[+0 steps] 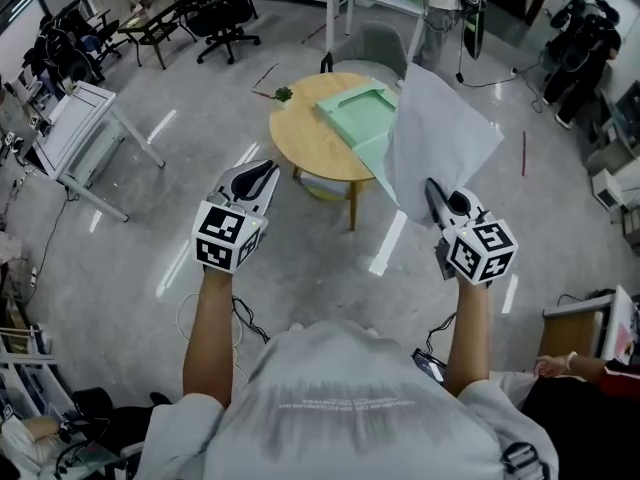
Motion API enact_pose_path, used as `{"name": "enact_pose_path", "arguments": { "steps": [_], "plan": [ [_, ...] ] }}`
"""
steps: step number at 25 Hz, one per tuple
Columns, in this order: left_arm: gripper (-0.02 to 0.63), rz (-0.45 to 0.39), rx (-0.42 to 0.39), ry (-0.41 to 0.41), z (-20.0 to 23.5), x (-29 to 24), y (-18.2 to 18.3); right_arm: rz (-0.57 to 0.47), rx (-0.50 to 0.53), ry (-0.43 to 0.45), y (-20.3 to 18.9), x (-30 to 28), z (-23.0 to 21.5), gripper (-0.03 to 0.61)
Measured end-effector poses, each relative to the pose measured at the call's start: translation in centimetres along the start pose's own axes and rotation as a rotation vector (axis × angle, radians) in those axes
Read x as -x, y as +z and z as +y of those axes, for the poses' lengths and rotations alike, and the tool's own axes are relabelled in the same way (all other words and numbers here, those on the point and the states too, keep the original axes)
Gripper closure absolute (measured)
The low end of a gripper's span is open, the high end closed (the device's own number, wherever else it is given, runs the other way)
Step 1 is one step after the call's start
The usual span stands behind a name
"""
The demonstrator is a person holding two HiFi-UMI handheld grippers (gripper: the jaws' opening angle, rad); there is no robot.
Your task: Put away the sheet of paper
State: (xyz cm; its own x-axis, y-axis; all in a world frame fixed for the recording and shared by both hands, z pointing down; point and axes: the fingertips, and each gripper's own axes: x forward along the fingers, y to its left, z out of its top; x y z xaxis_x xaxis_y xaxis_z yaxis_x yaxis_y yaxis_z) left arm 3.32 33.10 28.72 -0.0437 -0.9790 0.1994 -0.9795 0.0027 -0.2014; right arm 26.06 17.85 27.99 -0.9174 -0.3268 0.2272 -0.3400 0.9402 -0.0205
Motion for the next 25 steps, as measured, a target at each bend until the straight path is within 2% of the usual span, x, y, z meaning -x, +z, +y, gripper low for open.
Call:
{"name": "enact_pose_path", "arguments": {
  "steps": [6, 13, 16, 25],
  "plan": [
    [0.563, 0.002, -0.002, -0.004, 4.4, 2.9, -1.8, -0.024, -0.042, -0.061, 0.5, -2.0, 2.8, 0.549],
    [0.563, -0.003, 0.006, -0.005, 9.2, 5.3, -3.7, -0.031, -0.041, -0.106, 0.7, -3.6, 6.8, 0.549],
    [0.563, -0.013, 0.045, 0.003, 10.2, 5.2, -4.0, -0.008, -0.056, -0.124, 0.3, -3.9, 6.9, 0.549],
    [0.563, 0.02, 0.06, 0.013, 12.8, 2.4, -6.4, 0.022, -0.071, -0.105, -0.2, -9.2, 4.5, 0.549]
  ]
}}
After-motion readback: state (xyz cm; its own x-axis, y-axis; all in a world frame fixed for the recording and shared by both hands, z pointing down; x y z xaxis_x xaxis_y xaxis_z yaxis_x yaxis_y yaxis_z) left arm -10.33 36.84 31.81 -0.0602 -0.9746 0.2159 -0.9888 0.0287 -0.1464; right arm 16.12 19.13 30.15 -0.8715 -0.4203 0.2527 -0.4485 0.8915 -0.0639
